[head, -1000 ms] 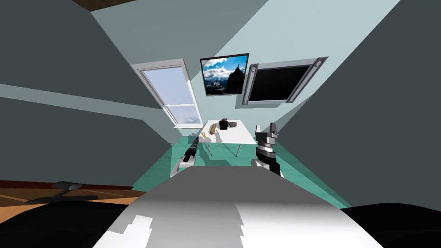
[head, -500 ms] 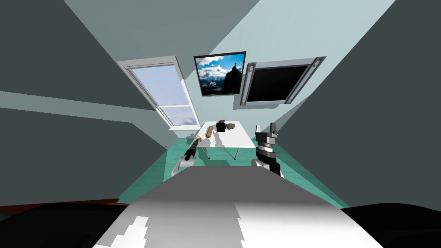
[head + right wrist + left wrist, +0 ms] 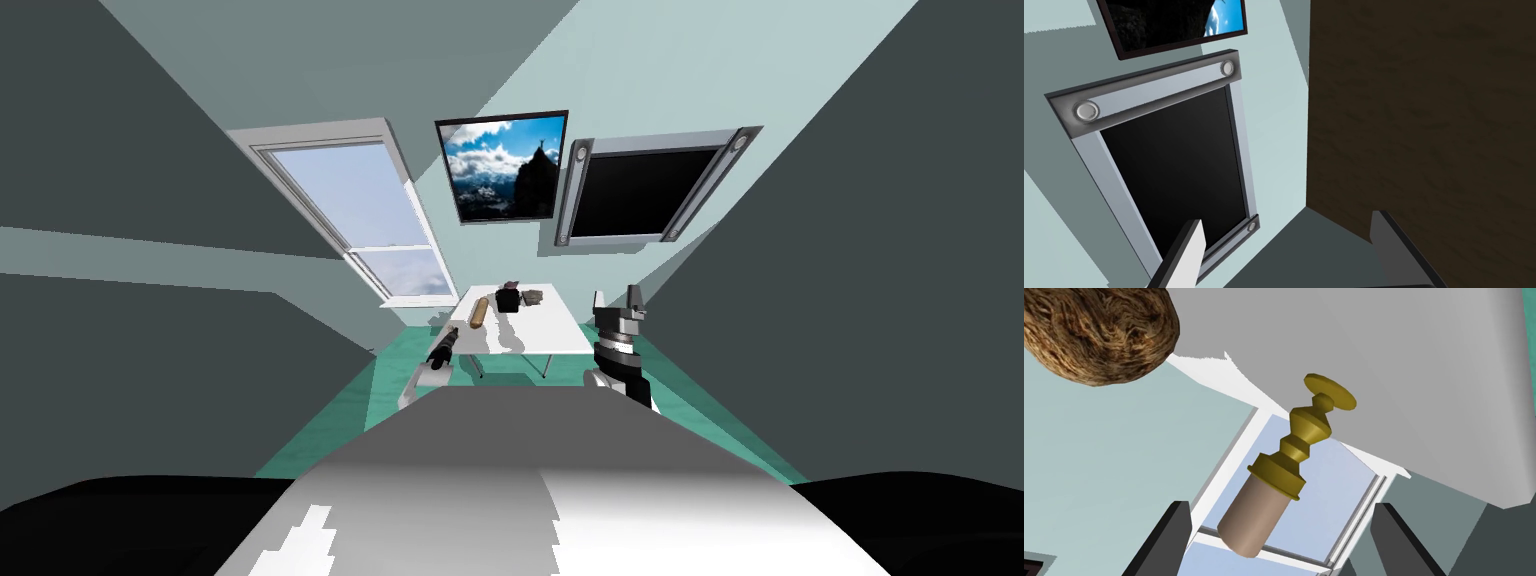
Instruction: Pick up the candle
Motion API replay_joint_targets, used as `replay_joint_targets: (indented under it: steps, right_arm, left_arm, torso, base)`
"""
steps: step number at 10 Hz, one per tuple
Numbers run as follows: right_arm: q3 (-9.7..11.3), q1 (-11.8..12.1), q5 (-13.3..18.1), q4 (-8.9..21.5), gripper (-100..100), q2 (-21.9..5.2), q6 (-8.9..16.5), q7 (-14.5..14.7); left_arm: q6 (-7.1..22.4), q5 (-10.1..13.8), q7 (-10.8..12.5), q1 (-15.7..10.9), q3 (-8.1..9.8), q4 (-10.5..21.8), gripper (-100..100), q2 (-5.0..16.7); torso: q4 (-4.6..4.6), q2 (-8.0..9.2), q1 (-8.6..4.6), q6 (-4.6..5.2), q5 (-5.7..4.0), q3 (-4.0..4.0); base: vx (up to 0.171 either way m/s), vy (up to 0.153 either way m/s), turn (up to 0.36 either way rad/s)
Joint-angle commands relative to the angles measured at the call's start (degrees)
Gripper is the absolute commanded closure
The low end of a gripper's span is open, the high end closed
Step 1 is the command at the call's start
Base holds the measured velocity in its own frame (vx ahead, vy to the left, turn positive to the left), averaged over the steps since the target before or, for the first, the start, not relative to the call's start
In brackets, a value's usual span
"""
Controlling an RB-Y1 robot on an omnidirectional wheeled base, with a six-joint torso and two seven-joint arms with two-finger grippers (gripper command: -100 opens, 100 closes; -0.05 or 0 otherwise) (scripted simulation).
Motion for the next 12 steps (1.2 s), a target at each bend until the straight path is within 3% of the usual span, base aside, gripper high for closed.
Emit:
replay_joint_targets:
  steps: [1, 2, 3, 7, 9, 10, 11, 12]
  right_arm:
    - [0.0, 0.0, 0.0, 0.0, 0, 0.0, 0.0, 0.0]
    - [0.0, 0.0, 0.0, 0.0, 0, 0.0, 0.0, 0.0]
    - [0.0, 0.0, 0.0, 0.0, 0, 0.0, 0.0, 0.0]
    - [0.0, 0.0, 0.0, 0.0, 0, 0.0, 0.0, 0.0]
    - [0.0, 0.0, 0.0, 0.0, 0, 0.0, 0.0, 0.0]
    - [0.0, 0.0, 0.0, 0.0, 0, 0.0, 0.0, 0.0]
    - [0.0, 0.0, 0.0, 0.0, 0, 0.0, 0.0, 0.0]
    - [0.0, 0.0, 0.0, 0.0, 0, 0.0, 0.0, 0.0]
  left_arm:
    - [0.0, 0.0, 0.0, 0.0, 0.00, 0.0, -100, 0.0]
    - [0.1, -0.1, -0.1, -0.1, 0.04, 0.2, 0, 0.1]
    - [-0.3, -0.1, 0.1, -1.5, 0.56, 2.1, -100, 0.4]
    - [-1.6, -0.2, 0.7, -5.8, 2.14, 7.8, -100, 1.4]
    - [-2.0, -0.3, 0.9, -7.3, 2.67, 9.7, -100, 1.7]
    - [-1.8, -0.2, 0.8, -6.7, 2.46, 8.9, -100, 1.6]
    - [-1.9, -0.2, 0.9, -6.7, 2.50, 9.0, 100, 1.6]
    - [-1.9, -0.2, 0.8, -6.7, 2.49, 9.0, 100, 1.6]
  torso:
    - [0.00, 0.00, 0.00, 0.00, 0.00, 0.00]
    - [0.05, 0.27, 0.10, -0.01, 0.01, 0.15]
    - [0.10, 0.46, 0.19, -0.01, 0.03, 0.26]
    - [0.15, 0.68, 0.23, -0.01, 0.05, 0.39]
    - [0.15, 0.68, 0.23, -0.01, 0.04, 0.39]
    - [0.14, 0.66, 0.23, -0.01, 0.05, 0.38]
    - [0.14, 0.64, 0.23, -0.02, 0.05, 0.37]
    - [0.14, 0.62, 0.23, -0.02, 0.05, 0.36]
  base:
    - [0.057, -0.031, -0.001]
    - [0.012, -0.005, 0.002]
    - [-0.004, -0.004, -0.028]
    - [-0.023, -0.004, -0.031]
    - [-0.016, -0.003, -0.024]
    - [0.000, 0.000, 0.000]
    - [0.000, 0.000, 0.000]
    - [0.000, 0.000, 0.000]
